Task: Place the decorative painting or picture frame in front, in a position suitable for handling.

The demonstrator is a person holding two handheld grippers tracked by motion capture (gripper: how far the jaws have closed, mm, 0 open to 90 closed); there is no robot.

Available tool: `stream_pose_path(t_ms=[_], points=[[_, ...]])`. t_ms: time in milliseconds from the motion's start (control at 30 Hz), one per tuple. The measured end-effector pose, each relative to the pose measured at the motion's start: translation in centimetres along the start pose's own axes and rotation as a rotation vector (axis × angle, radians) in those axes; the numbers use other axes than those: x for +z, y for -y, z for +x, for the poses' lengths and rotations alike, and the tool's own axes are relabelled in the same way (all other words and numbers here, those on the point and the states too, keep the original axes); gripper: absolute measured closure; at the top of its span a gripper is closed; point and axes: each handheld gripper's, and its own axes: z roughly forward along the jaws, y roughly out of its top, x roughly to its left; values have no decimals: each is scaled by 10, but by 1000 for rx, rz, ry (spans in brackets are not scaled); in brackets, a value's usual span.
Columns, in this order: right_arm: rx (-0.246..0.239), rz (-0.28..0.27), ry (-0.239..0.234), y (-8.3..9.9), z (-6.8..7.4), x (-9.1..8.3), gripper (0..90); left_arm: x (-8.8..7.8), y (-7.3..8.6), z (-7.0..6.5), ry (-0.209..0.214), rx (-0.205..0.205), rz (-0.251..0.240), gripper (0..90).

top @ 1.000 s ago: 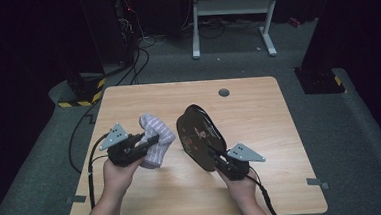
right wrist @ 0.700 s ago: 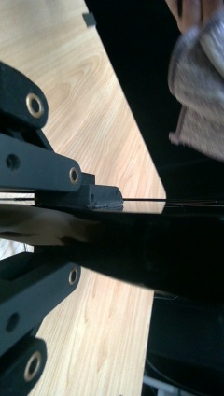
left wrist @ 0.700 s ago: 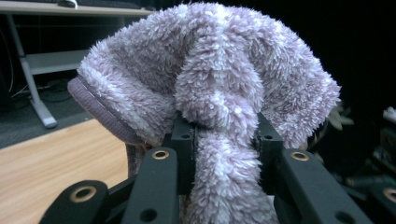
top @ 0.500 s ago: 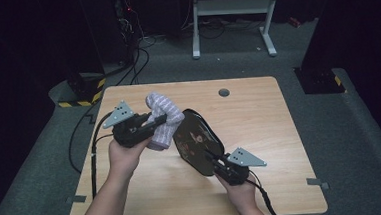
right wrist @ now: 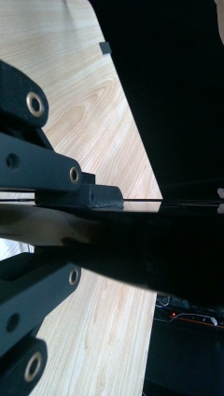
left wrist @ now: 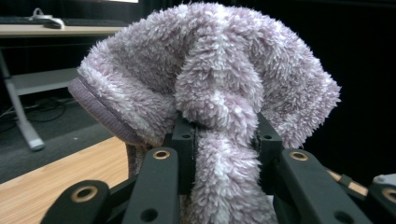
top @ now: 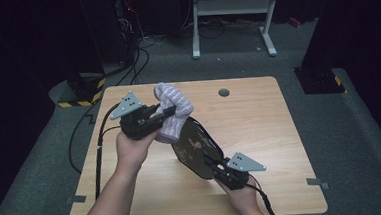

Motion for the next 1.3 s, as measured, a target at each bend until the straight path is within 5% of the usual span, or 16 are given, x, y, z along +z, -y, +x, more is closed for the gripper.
stream_pose_path(t_ms=[300, 433, 633, 967, 1300], points=[[41, -18, 3, 2, -7, 0, 792, 18, 4, -3, 24, -27, -6, 691], [29, -9, 11, 5, -4, -3, 705, 22, 5, -2, 23, -34, -7, 689], [19, 13, 15, 7, -3, -4, 790, 25, 6, -2, 24, -33, -3, 685], [33, 11, 7, 7, -5, -4, 795, 36, 15, 9, 20, -35, 47, 693], [36, 9, 6, 8, -5, -4, 795, 39, 34, 28, -16, -80, 96, 704]])
